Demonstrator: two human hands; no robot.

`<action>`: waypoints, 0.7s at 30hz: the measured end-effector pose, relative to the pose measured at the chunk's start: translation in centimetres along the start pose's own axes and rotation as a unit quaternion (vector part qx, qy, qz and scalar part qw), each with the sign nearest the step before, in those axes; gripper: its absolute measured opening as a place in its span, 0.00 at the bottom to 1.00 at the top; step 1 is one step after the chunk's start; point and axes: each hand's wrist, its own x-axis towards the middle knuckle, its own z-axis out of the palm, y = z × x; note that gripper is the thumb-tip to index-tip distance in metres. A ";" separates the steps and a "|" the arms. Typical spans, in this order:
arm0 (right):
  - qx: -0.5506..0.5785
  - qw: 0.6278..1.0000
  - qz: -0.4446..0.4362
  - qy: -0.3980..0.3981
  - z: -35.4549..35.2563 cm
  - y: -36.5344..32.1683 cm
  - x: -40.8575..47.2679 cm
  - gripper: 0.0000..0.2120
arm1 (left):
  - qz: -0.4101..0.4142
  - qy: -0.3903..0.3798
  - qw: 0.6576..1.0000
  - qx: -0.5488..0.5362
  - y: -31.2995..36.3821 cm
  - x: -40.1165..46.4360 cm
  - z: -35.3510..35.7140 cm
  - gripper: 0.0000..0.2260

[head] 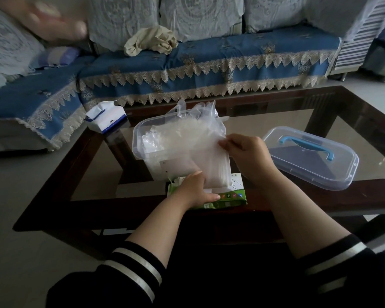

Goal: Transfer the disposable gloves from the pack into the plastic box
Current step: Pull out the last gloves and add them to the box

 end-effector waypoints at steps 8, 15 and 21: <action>0.168 0.972 -0.006 0.166 -1.5 -2.1 0.1 0.08 | 0.027 -0.019 0.999 -0.031 -0.5 0.0 -1.0 0.25; 0.267 0.931 0.033 0.245 -1.3 -2.2 0.8 0.05 | 0.049 0.212 0.944 -0.248 0.9 -1.8 -6.1 0.11; 0.259 0.950 0.010 0.173 0.3 -2.3 1.7 0.08 | 0.137 0.217 0.926 -0.276 5.6 -1.0 -9.9 0.34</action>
